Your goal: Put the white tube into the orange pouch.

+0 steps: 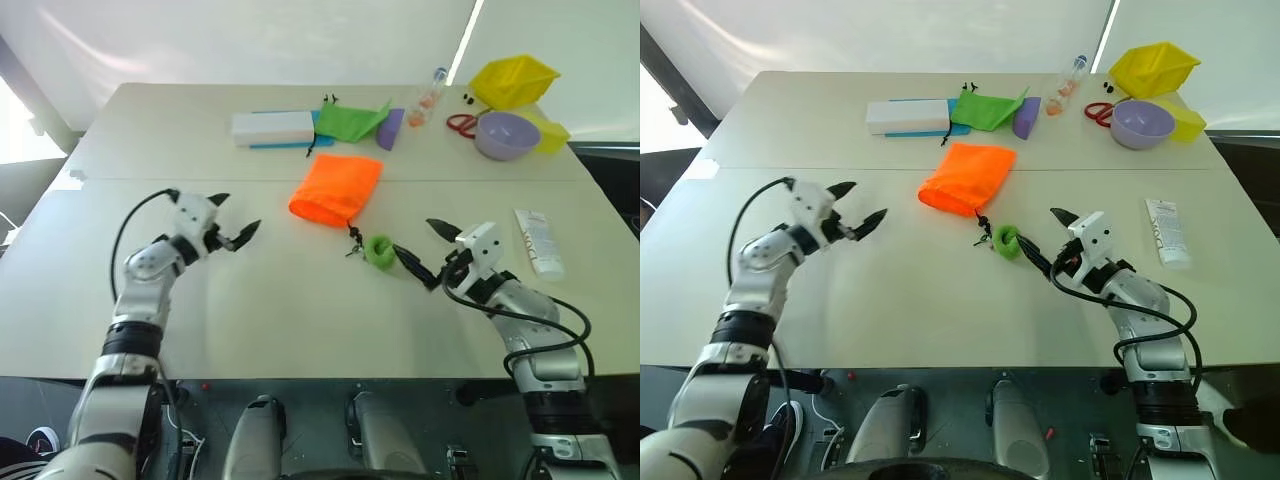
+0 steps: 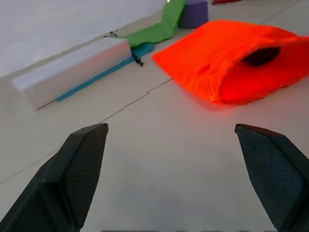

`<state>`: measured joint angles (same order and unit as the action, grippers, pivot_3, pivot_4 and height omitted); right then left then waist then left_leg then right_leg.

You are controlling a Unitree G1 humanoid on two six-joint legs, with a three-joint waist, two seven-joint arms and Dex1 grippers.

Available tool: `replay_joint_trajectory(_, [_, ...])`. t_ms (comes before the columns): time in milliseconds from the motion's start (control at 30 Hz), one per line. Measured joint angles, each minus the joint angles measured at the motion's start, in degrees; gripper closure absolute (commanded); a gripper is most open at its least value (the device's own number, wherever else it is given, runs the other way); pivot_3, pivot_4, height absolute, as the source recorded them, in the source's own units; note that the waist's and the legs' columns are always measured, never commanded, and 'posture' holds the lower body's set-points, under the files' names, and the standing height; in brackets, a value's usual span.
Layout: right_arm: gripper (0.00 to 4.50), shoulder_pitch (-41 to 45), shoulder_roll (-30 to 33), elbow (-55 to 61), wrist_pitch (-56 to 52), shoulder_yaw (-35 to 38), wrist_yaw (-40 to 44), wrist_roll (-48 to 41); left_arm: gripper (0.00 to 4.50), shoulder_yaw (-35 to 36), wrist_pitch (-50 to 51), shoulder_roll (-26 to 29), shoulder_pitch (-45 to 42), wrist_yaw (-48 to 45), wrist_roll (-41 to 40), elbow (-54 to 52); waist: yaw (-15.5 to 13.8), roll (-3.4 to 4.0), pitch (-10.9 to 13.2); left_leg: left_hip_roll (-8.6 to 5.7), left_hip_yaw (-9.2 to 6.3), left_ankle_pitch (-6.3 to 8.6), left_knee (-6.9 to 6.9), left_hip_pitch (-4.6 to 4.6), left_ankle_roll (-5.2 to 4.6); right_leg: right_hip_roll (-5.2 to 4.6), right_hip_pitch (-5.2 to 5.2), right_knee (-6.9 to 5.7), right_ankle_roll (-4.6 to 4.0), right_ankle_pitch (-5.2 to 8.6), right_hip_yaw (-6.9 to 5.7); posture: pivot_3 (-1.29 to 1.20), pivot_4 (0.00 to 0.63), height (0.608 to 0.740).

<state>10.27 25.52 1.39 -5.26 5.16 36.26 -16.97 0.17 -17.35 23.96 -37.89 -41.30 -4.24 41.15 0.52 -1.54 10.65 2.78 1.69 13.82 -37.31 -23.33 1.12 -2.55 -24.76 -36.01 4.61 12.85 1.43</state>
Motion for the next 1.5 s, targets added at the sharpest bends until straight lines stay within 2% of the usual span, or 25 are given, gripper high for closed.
replay_joint_trajectory(267, [0.07, -0.89, -0.23, 1.54, -0.30, -1.26, -2.07, 2.22, 0.00, -4.28, -7.20, -5.76, -10.38, 5.78, 7.43, 15.04, 0.23, -0.01, 0.00, 0.01, -0.07, 0.00, 0.02, 0.02, 0.00, 0.08, -0.01, -0.04, 0.04, -0.01, 0.01, 0.00, 0.150, 0.740])
replay_joint_trajectory(533, [0.07, -1.89, -0.59, 3.12, -0.31, -1.49, -3.35, 2.33, 0.00, -6.09, -9.09, -8.55, -16.38, 13.25, 12.02, 23.32, 0.13, -0.01, 0.01, 0.00, -0.07, 0.00, 0.04, 0.00, 0.00, 0.07, -0.01, -0.02, 0.13, 0.00, 0.01, 0.00, 0.150, 0.740])
replay_joint_trajectory(633, [0.00, -1.90, -0.59, 3.26, -0.32, -1.50, -3.57, 2.33, 0.89, -6.25, -8.69, -9.83, -17.02, 14.70, 12.98, 25.22, 0.11, -0.01, 0.01, -0.01, -0.07, 0.00, 0.03, -0.01, 0.00, 0.07, -0.01, -0.01, 0.13, 0.01, 0.01, 0.00, 0.150, 0.740])
replay_joint_trajectory(867, [0.00, -1.88, -0.57, 3.30, -0.55, -1.50, -3.88, 2.33, 4.49, -6.19, -7.81, -11.12, -18.27, 16.15, 13.74, 27.46, 0.17, -0.02, 0.01, -0.01, -0.08, 0.00, 0.04, 0.00, 0.00, 0.07, -0.01, -0.03, 0.13, 0.00, 0.01, 0.00, 0.150, 0.740])
replay_joint_trajectory(1033, [0.00, -1.87, -0.51, 3.32, -0.55, -1.50, -3.89, 2.36, 4.49, -6.05, -6.62, -11.13, -18.63, 15.57, 13.61, 27.67, 0.17, -0.02, 0.01, -0.02, -0.08, 0.00, 0.03, -0.01, 0.00, 0.06, -0.01, -0.02, 0.13, 0.00, 0.01, 0.00, 0.150, 0.740])
replay_joint_trajectory(1233, [0.00, -1.76, -0.24, 3.32, -0.53, -1.50, -3.91, 2.90, 4.49, -5.95, -4.21, -10.03, -17.15, 8.91, 12.06, 24.26, 0.29, -0.02, 0.01, -0.01, -0.08, 0.00, 0.05, 0.00, 0.00, 0.07, -0.01, -0.03, 0.12, 0.01, 0.01, 0.00, 0.150, 0.740])
replay_joint_trajectory(1400, [0.00, -1.53, -0.10, 3.33, -0.40, -1.44, -3.94, 3.30, 4.49, -6.07, 1.23, -6.53, -9.67, 1.44, 9.80, 9.91, 0.47, -0.01, 0.02, 0.02, -0.08, 0.00, 0.08, 0.02, 0.00, 0.07, -0.02, -0.06, 0.11, 0.01, 0.01, 0.00, 0.150, 0.740])
replay_joint_trajectory(1500, [0.00, -0.99, -0.08, 3.33, -0.27, -1.47, -3.91, 3.38, 4.49, -6.11, 8.07, -4.01, -3.71, -1.52, 8.73, -2.39, 0.33, -0.01, 0.02, 0.03, -0.09, 0.00, 0.06, 0.01, 0.00, 0.07, -0.02, -0.09, 0.10, 0.01, 0.01, 0.00, 0.150, 0.740])
